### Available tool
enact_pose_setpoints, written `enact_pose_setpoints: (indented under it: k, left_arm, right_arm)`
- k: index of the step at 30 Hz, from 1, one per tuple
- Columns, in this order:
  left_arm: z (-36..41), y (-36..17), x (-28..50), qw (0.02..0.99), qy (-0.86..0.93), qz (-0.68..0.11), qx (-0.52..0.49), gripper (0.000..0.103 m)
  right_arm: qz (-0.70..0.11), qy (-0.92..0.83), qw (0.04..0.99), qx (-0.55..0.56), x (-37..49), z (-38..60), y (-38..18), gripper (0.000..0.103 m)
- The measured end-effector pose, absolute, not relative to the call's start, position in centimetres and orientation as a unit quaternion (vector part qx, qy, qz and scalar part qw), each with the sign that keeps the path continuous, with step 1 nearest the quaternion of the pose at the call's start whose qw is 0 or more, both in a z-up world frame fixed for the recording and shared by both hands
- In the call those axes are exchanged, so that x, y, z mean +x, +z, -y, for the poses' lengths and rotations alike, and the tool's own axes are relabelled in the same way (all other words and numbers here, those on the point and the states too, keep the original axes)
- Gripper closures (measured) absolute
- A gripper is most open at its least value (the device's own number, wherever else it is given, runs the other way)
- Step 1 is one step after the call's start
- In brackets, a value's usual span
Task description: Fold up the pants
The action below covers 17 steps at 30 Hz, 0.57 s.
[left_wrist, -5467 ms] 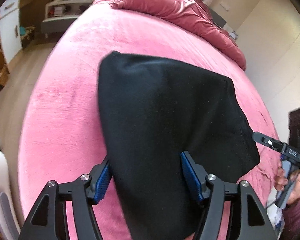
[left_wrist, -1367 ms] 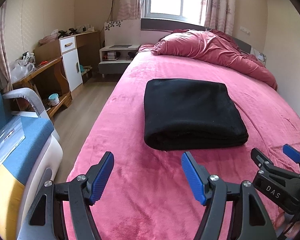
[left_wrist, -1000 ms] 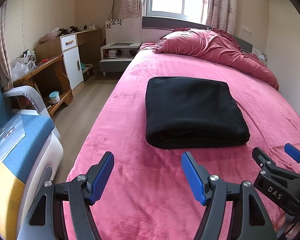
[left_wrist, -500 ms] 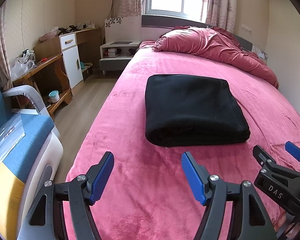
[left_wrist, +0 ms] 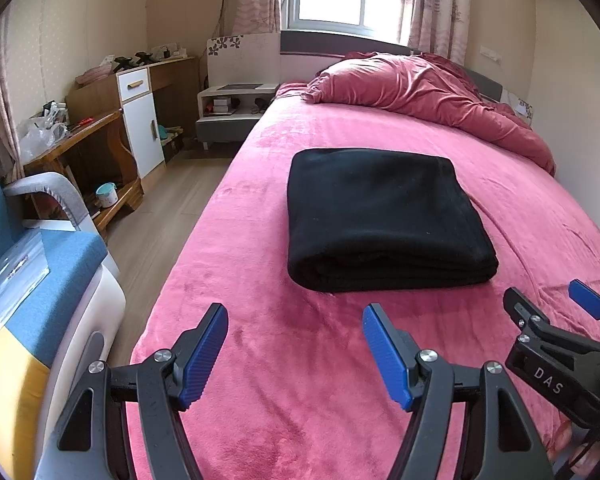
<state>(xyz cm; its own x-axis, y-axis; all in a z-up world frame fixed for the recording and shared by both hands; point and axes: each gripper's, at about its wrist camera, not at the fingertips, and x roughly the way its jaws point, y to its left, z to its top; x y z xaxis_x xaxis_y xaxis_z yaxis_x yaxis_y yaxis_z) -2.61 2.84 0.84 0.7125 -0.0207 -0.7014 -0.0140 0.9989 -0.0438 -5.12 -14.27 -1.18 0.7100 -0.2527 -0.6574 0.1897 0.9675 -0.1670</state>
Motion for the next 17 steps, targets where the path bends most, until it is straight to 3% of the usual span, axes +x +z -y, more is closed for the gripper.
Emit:
enact_pose_setpoints:
  k: [17]
  left_arm:
    - [-2.3, -1.0, -1.9, 0.918, -0.017, -0.397, -0.008, 0.032]
  right_arm:
    - [-0.389, -0.129, 0.912, -0.029, -4.9, 15.3, -3.4, 0.008]
